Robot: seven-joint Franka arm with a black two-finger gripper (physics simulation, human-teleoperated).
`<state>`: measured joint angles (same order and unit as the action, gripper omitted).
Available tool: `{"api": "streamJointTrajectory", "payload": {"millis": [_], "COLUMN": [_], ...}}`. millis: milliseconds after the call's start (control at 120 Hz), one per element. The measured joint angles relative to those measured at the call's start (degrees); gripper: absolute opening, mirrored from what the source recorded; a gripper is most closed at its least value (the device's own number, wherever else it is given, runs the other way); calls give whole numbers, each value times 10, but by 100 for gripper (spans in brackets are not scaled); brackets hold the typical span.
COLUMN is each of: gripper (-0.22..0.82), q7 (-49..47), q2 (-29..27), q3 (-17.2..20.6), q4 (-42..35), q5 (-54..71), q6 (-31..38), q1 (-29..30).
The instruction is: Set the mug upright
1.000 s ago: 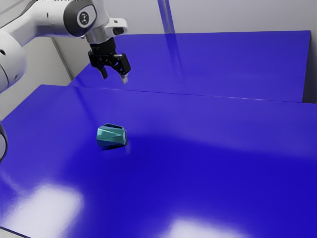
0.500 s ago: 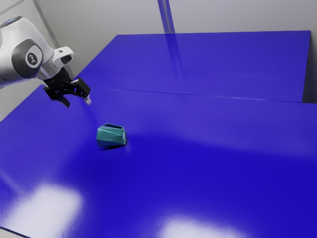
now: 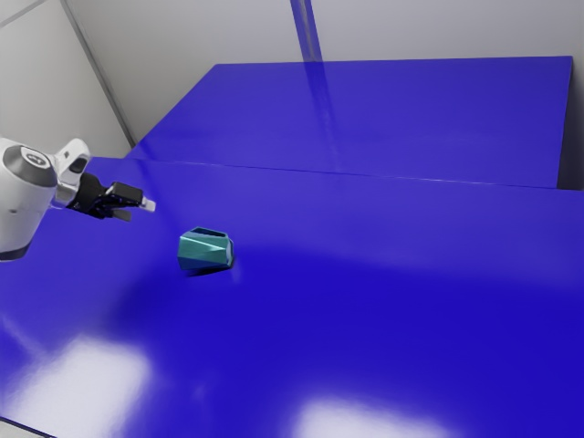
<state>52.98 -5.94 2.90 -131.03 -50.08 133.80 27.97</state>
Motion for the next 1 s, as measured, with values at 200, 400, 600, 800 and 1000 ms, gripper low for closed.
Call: {"api": "streamJointTrajectory", "payload": {"millis": [200, 400, 600, 800, 1000], "gripper": [60, 60, 60, 60, 59], "q7": [145, 252, 330, 398, 452], "q2": [39, 60, 80, 90, 93], "q3": [0, 0, 1, 2, 1], "q4": [-8, -29, -35, -35, -50], "q5": [-44, -64, -92, -143, -183], "q6": [10, 20, 31, 40, 39], "q1": [19, 26, 29, 3, -20]}}
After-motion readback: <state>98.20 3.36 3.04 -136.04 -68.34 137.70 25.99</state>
